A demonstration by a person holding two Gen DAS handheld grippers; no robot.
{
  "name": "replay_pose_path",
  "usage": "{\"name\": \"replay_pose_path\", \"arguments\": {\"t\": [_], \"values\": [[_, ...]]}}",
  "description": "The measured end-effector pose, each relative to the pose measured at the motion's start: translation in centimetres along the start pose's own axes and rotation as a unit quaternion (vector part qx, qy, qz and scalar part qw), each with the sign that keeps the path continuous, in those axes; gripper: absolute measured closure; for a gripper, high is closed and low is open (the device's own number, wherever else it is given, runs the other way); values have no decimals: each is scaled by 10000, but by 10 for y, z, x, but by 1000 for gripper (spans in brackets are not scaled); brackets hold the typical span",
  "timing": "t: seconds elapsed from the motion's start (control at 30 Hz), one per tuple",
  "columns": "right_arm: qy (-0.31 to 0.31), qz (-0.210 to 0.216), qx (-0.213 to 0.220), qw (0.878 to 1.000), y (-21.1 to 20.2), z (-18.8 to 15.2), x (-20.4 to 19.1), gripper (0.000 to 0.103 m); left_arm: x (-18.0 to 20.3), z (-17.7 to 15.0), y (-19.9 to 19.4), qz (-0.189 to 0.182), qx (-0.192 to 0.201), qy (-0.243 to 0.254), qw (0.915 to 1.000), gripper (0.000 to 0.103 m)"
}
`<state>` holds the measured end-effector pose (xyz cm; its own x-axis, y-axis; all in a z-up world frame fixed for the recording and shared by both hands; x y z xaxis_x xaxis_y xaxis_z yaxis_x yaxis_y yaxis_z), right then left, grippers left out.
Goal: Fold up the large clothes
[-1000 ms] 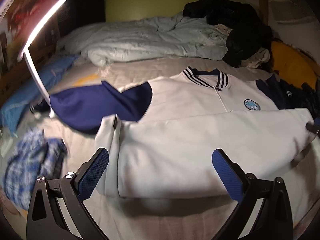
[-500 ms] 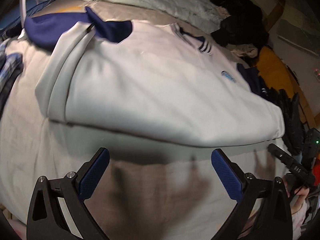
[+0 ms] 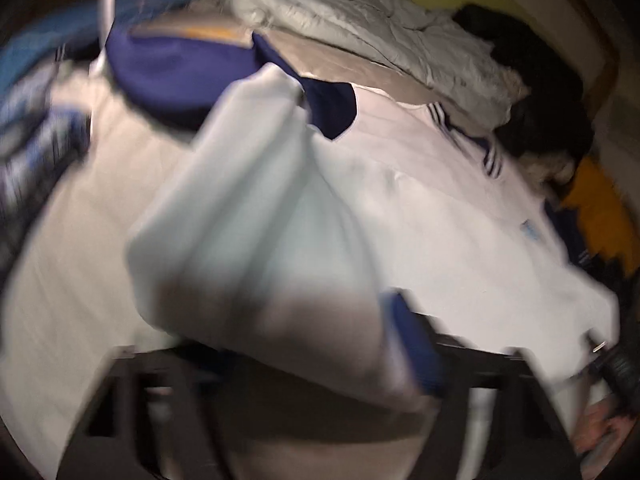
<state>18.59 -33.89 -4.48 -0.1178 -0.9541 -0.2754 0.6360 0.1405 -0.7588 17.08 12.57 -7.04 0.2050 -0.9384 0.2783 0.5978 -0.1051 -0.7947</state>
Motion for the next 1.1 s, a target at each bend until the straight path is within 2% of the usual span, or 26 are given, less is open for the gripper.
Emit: {"name": "replay_pose_path", "arguments": {"t": [0.07, 0.1, 0.17, 0.27, 0.33, 0.37, 0.43, 0.5, 0.67, 0.73, 0.83, 0.87, 0.9, 1.0, 1.1], "values": [[58, 223, 79, 9997, -3, 1, -4, 72, 5, 0, -7, -18, 55, 75, 10000, 75], [-40, 208, 115, 9997, -6, 1, -9, 80, 5, -2, -17, 62, 156, 157, 9997, 78], [-334, 117, 197, 9992, -11, 0, -20, 86, 14, -4, -42, 315, 558, 531, 9965, 80], [-436, 308, 226, 9983, -29, -7, -27, 88, 16, -12, -74, 285, 782, 689, 9941, 84], [-213, 733, 41, 9971, -43, -14, -25, 88, 8, -14, -85, 149, 703, 602, 9956, 84], [-345, 766, -18, 9965, -52, -19, -27, 89, -1, -17, -89, 36, 646, 521, 9965, 85], [-801, 676, 85, 9945, -71, -34, -36, 89, -18, -24, -93, -64, 463, 355, 9983, 85], [-998, 662, 84, 9928, -82, -50, -42, 89, -26, -35, -96, -141, 367, 296, 9988, 85], [-1023, 391, -169, 9938, -86, -86, -34, 89, -23, -67, -97, 71, 170, 750, 9970, 85], [-1036, 266, -243, 9940, -80, -89, -27, 88, -24, -75, -94, 186, 9, 781, 9968, 78], [-1023, 36, -81, 9947, -80, -81, -24, 75, -25, -75, -100, 269, 23, 665, 9974, 66], [-1044, -43, 19, 9945, -83, -78, -26, 68, -24, -75, -104, 283, 66, 685, 9972, 57], [-1049, -117, 110, 9944, -86, -76, -26, 61, -22, -76, -110, 267, 186, 715, 9969, 44], [-924, -195, 354, 9949, -97, -70, -23, 49, -16, -79, -123, 234, 458, 784, 9956, 35], [-798, -310, 459, 9953, -104, -67, -19, 40, -8, -79, -140, 503, 951, 1064, 9885, 23]]}}
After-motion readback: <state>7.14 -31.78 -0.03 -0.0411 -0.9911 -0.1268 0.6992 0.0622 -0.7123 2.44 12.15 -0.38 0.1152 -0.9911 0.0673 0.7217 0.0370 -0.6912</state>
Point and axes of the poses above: each gripper's, at about its wrist camera, not at the fingertips, and y roughly the way its jaws point, x to its right, z to its top, the point moved 3 cm from there along y, roughly the way its jaws point, and after that the axes turned 2 degrees about -x, right-handed, at the moved point
